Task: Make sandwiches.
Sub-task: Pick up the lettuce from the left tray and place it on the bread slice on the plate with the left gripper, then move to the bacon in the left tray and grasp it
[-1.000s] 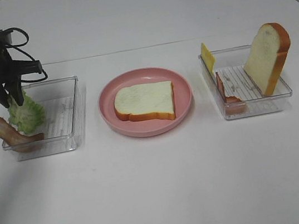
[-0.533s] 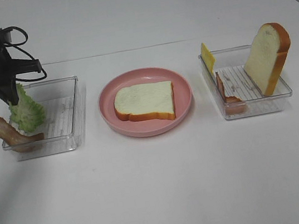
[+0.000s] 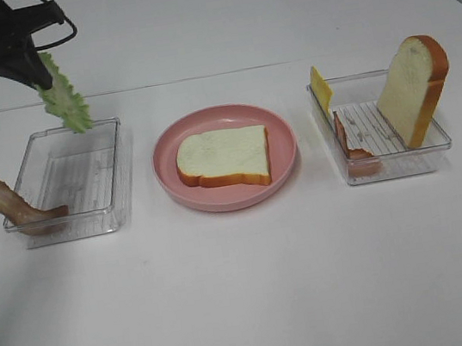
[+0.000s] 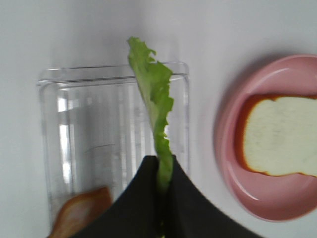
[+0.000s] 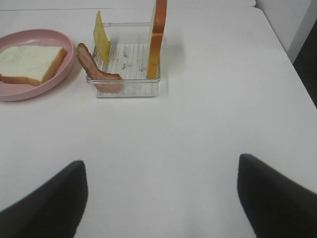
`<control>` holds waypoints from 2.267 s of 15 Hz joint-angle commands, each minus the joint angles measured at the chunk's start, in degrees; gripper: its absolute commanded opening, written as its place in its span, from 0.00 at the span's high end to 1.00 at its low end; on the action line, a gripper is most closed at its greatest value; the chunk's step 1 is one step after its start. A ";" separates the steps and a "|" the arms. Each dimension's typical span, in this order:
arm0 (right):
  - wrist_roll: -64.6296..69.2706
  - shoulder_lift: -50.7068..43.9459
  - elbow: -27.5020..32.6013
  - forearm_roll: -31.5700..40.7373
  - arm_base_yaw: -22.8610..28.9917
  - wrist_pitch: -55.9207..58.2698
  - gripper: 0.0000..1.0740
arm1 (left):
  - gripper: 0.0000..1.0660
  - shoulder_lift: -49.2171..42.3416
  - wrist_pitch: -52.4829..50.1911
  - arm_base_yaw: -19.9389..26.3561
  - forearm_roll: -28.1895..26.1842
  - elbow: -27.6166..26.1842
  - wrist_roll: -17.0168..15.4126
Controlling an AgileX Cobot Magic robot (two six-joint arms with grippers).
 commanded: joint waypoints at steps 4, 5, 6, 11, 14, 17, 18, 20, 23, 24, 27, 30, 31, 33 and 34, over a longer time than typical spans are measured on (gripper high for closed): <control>0.63 -0.57 0.06 -0.34 0.11 -0.40 0.27 | 1.00 2.29 -3.72 -4.93 -23.84 -0.17 12.15; 0.63 -0.57 0.06 -0.34 0.11 -0.40 0.27 | 1.00 3.27 -4.58 -6.47 -25.61 -0.17 13.12; 0.63 -0.57 0.06 -0.34 0.11 -0.40 0.27 | 1.00 4.35 -5.50 -8.25 -27.27 -0.17 13.24; 0.63 -0.57 0.06 -0.34 0.11 -0.40 0.27 | 1.00 9.91 -9.85 -15.01 -31.34 -0.17 13.29; 0.63 -0.57 0.06 -0.34 0.11 -0.40 0.27 | 1.00 12.66 -12.15 -17.93 -32.54 -0.17 14.55; 0.63 -0.57 0.06 -0.34 0.11 -0.40 0.27 | 1.00 13.46 -13.01 -17.42 -26.36 -0.17 15.36; 0.63 -0.57 0.06 -0.34 0.11 -0.40 0.27 | 1.00 13.46 -12.38 -16.90 -24.87 -0.17 15.36; 0.63 -0.57 0.06 -0.34 0.11 -0.40 0.27 | 1.00 13.46 -11.75 -16.56 -22.35 -0.17 14.32; 0.63 -0.57 0.06 -0.34 0.11 -0.40 0.27 | 0.85 13.46 -11.92 -16.56 -17.07 -0.17 12.61; 0.63 -0.57 0.06 -0.34 0.11 -0.40 0.27 | 0.71 13.46 -11.92 -16.56 -16.96 -0.17 12.61; 0.63 -0.57 0.06 -0.34 0.11 -0.40 0.27 | 0.25 12.95 -10.71 -16.56 -16.84 -0.17 12.61; 0.63 -0.57 0.06 -0.34 0.11 -0.40 0.27 | 0.25 11.12 -8.37 -15.70 -13.06 -1.78 12.61; 0.63 -0.57 0.06 -0.34 0.11 -0.40 0.27 | 0.25 10.43 -6.76 -15.24 -11.86 -2.81 12.55; 0.63 -0.52 0.06 -0.34 0.11 -0.40 0.27 | 0.25 9.68 -1.78 -13.18 -9.17 -5.73 10.26; 0.63 -0.34 0.06 -0.34 0.11 -0.40 0.27 | 0.26 9.68 2.23 -12.15 -7.62 -7.68 8.14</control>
